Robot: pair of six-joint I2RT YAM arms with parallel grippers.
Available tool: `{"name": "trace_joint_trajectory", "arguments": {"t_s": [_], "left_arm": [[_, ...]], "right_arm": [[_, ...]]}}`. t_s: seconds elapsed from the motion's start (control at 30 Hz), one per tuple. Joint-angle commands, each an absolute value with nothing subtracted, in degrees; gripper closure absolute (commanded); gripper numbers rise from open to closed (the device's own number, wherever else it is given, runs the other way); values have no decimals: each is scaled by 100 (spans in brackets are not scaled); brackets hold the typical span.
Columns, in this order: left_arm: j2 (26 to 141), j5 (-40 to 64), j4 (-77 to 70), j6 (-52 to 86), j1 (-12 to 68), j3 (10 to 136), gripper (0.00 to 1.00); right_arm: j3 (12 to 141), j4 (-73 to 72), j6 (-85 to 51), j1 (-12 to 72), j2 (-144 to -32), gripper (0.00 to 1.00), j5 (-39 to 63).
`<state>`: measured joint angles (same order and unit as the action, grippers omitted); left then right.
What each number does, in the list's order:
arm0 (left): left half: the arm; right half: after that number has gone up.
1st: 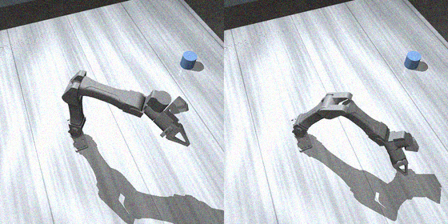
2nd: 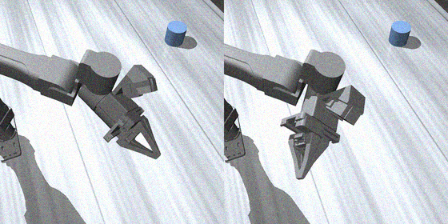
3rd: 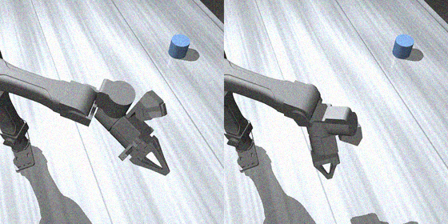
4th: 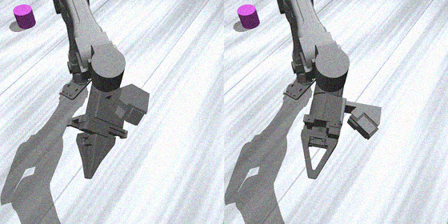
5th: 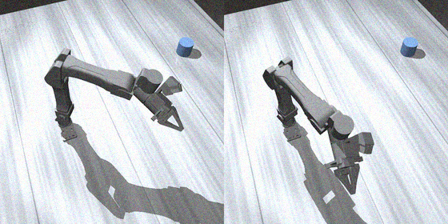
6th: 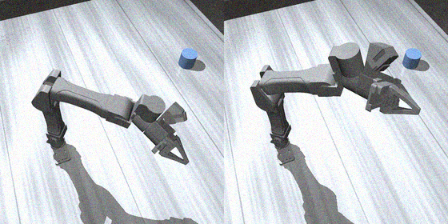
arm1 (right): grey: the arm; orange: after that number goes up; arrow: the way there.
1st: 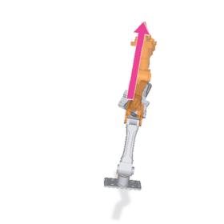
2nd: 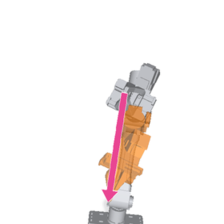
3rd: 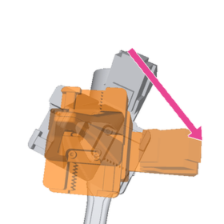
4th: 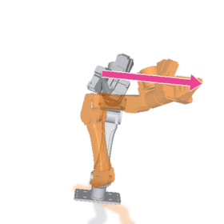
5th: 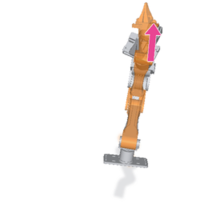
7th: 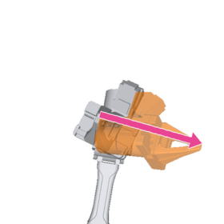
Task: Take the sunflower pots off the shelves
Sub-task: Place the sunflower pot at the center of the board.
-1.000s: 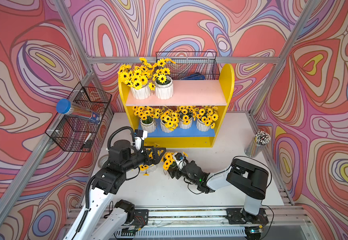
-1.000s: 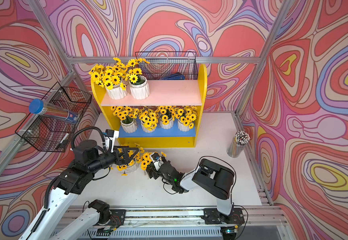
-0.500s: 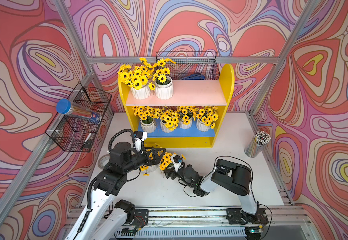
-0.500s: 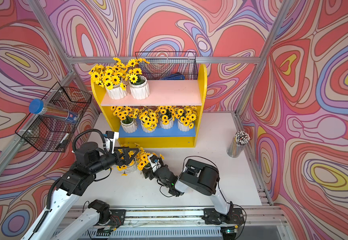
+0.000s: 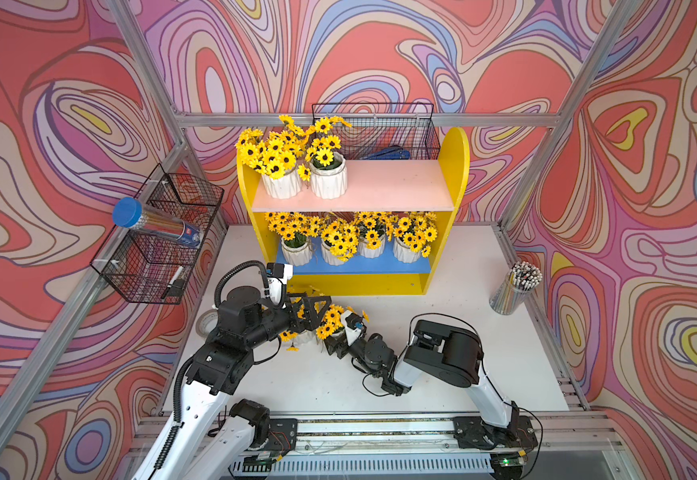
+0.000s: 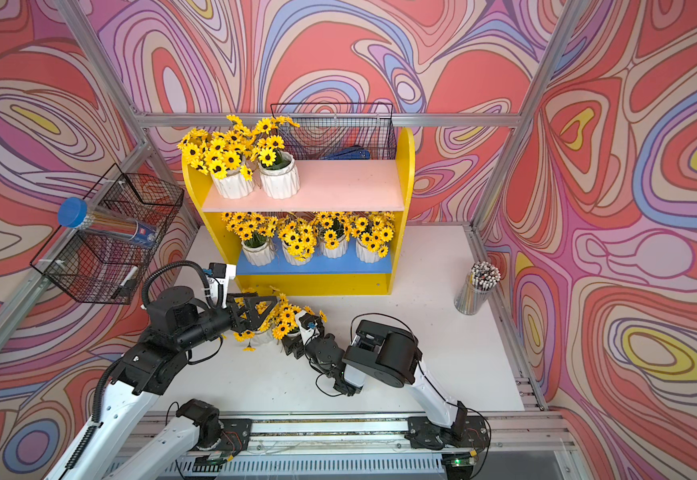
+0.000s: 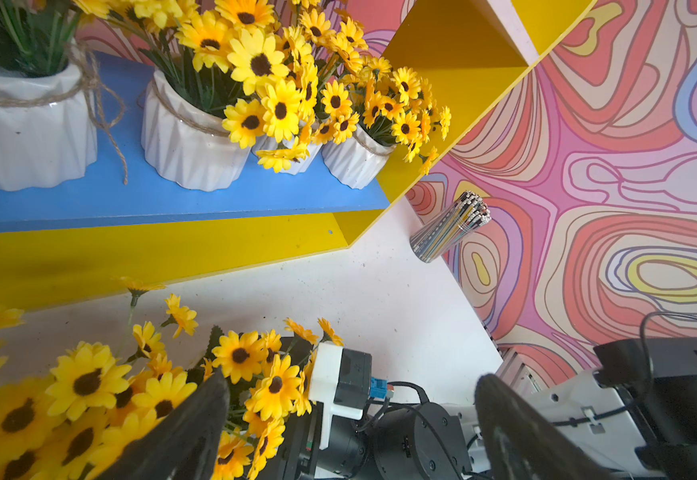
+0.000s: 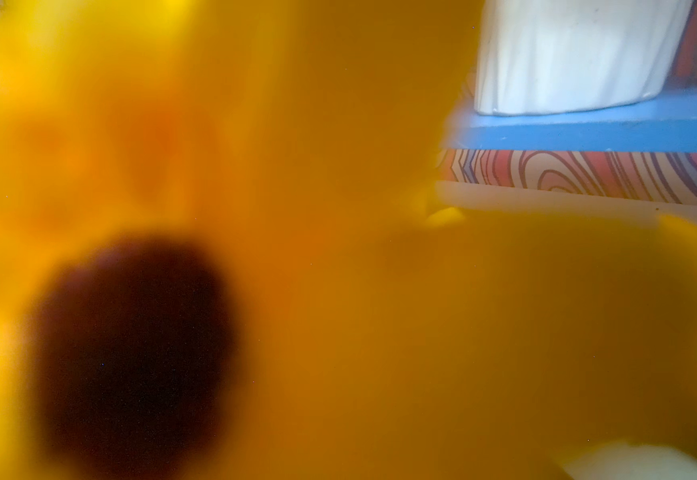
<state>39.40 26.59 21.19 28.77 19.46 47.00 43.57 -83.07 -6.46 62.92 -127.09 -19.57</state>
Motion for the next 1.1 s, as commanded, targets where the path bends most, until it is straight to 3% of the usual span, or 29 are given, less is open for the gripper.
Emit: {"name": "trace_joint_trajectory", "arguments": {"t_s": [0.0, 0.13, 0.2, 0.23, 0.3, 0.83, 1.07], "left_arm": [[3787, 2558, 2109, 2934, 1969, 4606, 6], [3704, 2549, 2175, 2963, 1968, 4610, 6], [3662, 2538, 2226, 2968, 1961, 4623, 6], [3640, 2532, 2251, 2962, 1963, 4623, 6], [3614, 2503, 2305, 2936, 1969, 4623, 6], [3446, 2508, 2392, 3025, 1960, 4569, 5], [3481, 2470, 2795, 2798, 1964, 4921, 5]], "right_arm": [[4105, -6773, -692, 6353, -13039, 55, -2350], [4193, -6467, -681, 6439, -12971, 42, -2415], [4224, -6373, -651, 6497, -12937, 23, -2501], [4251, -6307, -643, 6523, -12924, 21, -2562], [4295, -6189, -631, 6574, -12900, 2, -2610], [4262, -6277, -868, 6614, -12978, 2, -3118], [4131, -5937, -900, 6601, -12583, 2, -2449]]}}
